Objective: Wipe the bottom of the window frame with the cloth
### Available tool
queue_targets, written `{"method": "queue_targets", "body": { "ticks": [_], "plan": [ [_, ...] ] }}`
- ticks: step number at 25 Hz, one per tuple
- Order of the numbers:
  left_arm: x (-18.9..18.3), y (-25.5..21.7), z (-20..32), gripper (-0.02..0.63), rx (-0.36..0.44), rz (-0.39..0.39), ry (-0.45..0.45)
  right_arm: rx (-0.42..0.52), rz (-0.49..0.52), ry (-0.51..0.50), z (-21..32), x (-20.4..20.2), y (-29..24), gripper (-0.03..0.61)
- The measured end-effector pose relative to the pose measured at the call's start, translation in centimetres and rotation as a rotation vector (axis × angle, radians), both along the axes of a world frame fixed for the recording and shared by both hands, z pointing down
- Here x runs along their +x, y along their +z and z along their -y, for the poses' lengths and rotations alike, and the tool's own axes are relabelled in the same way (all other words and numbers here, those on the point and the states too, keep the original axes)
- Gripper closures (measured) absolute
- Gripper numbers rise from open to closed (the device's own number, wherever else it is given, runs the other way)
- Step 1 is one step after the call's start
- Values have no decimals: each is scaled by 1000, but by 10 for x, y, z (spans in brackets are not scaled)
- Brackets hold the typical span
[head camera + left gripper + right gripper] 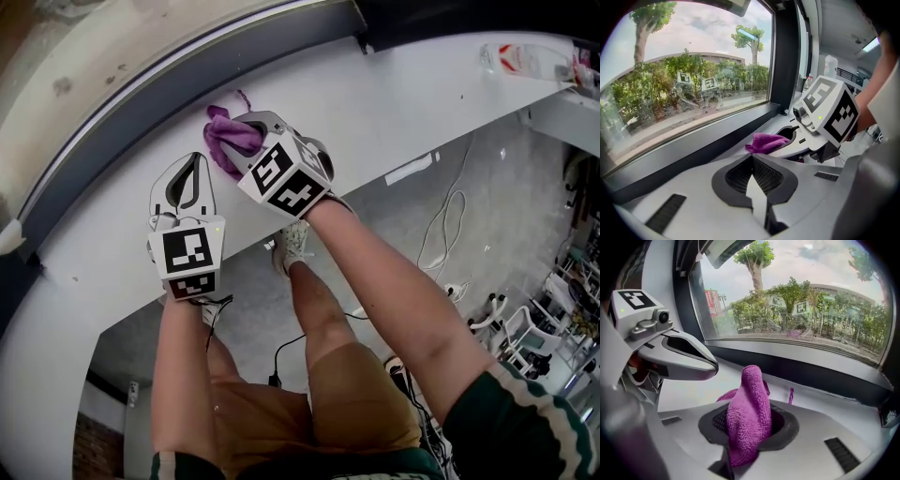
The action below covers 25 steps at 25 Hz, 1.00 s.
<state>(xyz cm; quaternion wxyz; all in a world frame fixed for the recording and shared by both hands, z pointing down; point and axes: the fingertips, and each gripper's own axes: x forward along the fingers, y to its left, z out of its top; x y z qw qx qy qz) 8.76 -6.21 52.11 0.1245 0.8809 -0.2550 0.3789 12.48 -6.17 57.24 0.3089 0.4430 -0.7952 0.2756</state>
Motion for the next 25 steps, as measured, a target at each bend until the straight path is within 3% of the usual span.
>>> {"method": "queue_targets", "body": {
  "ticks": [14,25],
  "plan": [
    [69,-3,-9,606,-13,-48,16,-14,-40,58,-23,84,2,482],
    [125,-2,-21,606,-20,-41,57,-16,-56,61,-33,144,4,480]
  ]
}}
